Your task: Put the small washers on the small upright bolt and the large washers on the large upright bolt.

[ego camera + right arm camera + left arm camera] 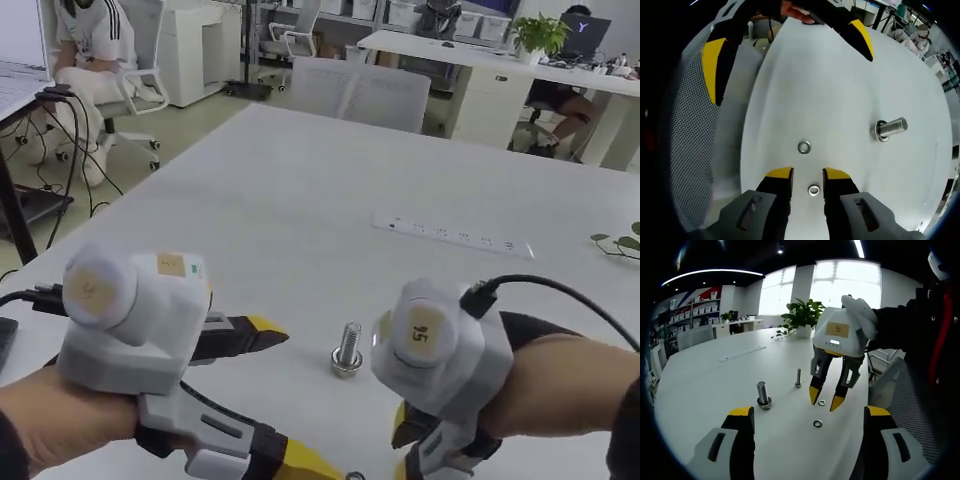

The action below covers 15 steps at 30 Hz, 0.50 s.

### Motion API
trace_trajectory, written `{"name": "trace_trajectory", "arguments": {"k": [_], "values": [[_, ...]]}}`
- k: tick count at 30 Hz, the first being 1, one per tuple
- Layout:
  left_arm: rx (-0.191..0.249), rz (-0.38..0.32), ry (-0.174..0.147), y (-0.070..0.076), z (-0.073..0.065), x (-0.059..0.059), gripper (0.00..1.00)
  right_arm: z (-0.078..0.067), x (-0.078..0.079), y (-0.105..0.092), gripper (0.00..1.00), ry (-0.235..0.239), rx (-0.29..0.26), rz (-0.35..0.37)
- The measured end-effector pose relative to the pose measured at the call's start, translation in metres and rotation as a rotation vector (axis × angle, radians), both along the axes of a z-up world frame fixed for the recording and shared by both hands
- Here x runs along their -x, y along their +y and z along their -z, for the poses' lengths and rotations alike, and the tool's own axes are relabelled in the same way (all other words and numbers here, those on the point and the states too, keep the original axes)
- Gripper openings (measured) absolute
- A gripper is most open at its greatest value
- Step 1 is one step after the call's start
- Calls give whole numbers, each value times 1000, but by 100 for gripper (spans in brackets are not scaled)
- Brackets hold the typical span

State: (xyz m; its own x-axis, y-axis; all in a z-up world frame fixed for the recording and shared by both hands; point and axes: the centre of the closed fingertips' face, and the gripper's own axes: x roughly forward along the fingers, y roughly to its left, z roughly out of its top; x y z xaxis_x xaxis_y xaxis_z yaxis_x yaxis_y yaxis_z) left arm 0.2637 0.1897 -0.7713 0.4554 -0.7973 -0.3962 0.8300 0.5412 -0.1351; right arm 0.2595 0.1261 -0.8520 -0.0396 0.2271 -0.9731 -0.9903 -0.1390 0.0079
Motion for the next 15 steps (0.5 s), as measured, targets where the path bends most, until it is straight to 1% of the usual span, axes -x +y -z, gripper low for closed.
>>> {"name": "trace_trajectory", "arguments": {"k": [4, 8, 15], "values": [[0, -6, -2, 2, 0, 2, 90, 5, 4, 10, 25, 6, -1, -25], [2, -10, -4, 3, -1, 2, 90, 10, 8, 15, 24, 10, 3, -46], [7, -21, -8, 5, -1, 3, 90, 17, 8, 20, 23, 12, 12, -59]]}}
